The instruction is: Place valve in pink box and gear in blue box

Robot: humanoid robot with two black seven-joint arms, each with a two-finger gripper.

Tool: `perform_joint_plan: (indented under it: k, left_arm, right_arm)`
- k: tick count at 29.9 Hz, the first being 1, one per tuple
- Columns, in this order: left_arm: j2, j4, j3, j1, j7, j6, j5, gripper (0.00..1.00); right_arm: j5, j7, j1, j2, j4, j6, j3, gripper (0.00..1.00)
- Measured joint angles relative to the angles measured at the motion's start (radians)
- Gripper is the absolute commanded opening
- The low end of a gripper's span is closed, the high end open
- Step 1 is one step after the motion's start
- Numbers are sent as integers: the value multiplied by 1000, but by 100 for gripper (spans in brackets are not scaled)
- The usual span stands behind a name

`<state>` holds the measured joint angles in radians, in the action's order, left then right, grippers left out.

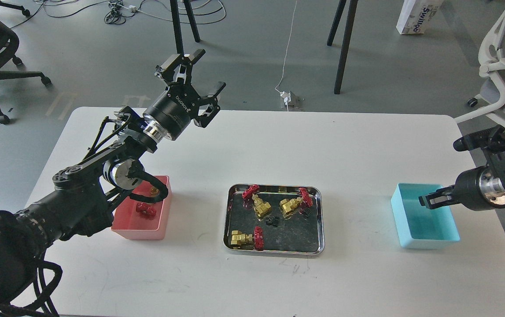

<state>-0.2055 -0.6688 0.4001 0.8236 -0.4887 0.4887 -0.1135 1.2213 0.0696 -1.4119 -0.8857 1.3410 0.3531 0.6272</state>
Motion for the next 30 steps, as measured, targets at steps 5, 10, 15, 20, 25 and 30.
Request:
perform_joint_plan:
  k: [5, 10, 15, 20, 25, 30]
  left_arm:
    - [-1, 0, 0, -1, 0, 0, 0, 86]
    - [-9, 8, 1, 10, 0, 0, 0, 86]
    - [-50, 104, 9, 96, 0, 0, 1, 87]
    - [-61, 316, 23, 216, 0, 0, 25, 91]
    - [-49, 456, 125, 254, 0, 0, 127, 95]
    - [7, 466, 217, 192, 0, 0, 176, 96]
  right_arm:
    - [-3, -2, 6, -3, -12, -7, -17, 84]
    - [-40, -1, 8, -8, -40, -29, -122, 100]
    - [-425, 24, 56, 10, -118, -120, -435, 100]
    - [-943, 228, 157, 70, -175, -127, -747, 100]
    - [-1259, 365, 288, 231, -310, -37, -938, 100]
    - [-1295, 389, 415, 343, -410, 116, -1127, 100]
